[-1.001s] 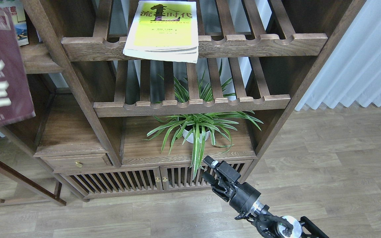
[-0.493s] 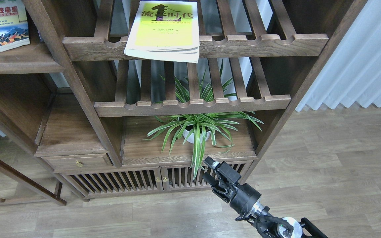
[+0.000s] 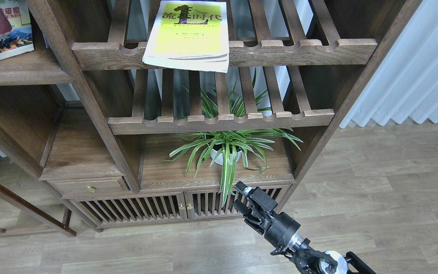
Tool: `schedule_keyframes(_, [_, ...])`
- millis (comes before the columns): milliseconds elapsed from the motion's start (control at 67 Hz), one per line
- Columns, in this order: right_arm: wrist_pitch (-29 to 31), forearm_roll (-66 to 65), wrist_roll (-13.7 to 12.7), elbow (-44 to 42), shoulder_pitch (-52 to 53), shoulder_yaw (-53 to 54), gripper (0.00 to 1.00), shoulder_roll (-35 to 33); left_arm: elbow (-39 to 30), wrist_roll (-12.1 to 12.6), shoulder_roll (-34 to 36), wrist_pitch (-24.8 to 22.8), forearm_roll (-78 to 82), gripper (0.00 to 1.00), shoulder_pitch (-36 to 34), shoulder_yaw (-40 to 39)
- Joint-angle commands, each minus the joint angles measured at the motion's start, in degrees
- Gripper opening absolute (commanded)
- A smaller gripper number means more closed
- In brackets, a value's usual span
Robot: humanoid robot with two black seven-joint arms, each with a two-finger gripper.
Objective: Organize books on shelf
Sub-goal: 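Place the maroon book beside the colourful book with the left gripper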
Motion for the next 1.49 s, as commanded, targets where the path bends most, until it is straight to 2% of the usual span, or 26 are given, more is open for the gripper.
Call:
schedule_keyframes(0, [0.01, -0.09, 0.0, -0.09, 0.2, 0.0, 1.0, 0.0, 4.77, -0.01, -4.38, 0.0, 0.08, 0.01, -2.8, 0.73])
schedule_keyframes(388, [0.01, -0.01, 0.0, -0.35, -0.42, 0.0, 1.0, 0.0, 19.36, -0.01, -14.93, 0.0, 0.08, 0.02, -12.82, 4.51])
schedule_keyframes(568, [0.01, 0.08, 0.0, -0.35, -1.21, 0.0, 1.0, 0.0, 20.69, -0.01, -16.87, 0.0, 0.0, 0.02, -13.88, 5.12])
schedule_keyframes(642, [0.01, 0.26, 0.0, -0.27, -1.21, 0.0, 1.0, 0.0, 20.42, -0.01, -17.05, 0.0, 0.0, 0.06, -13.97, 5.04])
schedule_keyframes(687, [0.01, 0.26, 0.0, -0.27, -1.21, 0.0, 1.0, 0.0, 20.07, -0.01, -17.05, 0.0, -0.09, 0.12, -14.06, 5.12])
schedule_keyframes(747, [0.01, 0.26, 0.0, -0.27, -1.21, 0.0, 1.0, 0.0, 19.81, -0.01, -17.05, 0.0, 0.0, 0.32, -14.41, 5.21])
schedule_keyframes(762, [0.01, 0.26, 0.0, -0.18, -1.21, 0.0, 1.0, 0.0, 19.72, -0.01, -17.05, 0.0, 0.0, 0.43, -14.58, 5.21])
schedule_keyframes(792, [0.01, 0.26, 0.0, -0.18, -1.21, 0.0, 1.0, 0.0, 19.54, -0.01, -17.05, 0.0, 0.08, 0.51, -14.85, 5.21])
schedule_keyframes(971, [0.01, 0.26, 0.0, -0.27, -1.3, -0.27, 1.0, 0.0, 19.02, -0.01, -16.43, 0.0, 0.0, 0.72, -15.38, 5.12])
schedule_keyframes(1210, [0.01, 0.17, 0.0, -0.18, -1.47, -0.53, 1.0, 0.0, 17.17, -0.01, -15.2, 0.0, -0.09, 0.92, -15.46, 4.16])
schedule_keyframes(1284, [0.01, 0.26, 0.0, -0.27, -1.47, -0.53, 1.0, 0.0, 14.55, -0.01, -13.37, 0.0, -0.27, 0.99, -15.29, 4.16])
schedule_keyframes(1479, [0.01, 0.26, 0.0, -0.27, -1.56, -0.53, 1.0, 0.0, 7.68, -0.01, -9.05, 0.0, -0.35, 0.99, -14.41, 4.25])
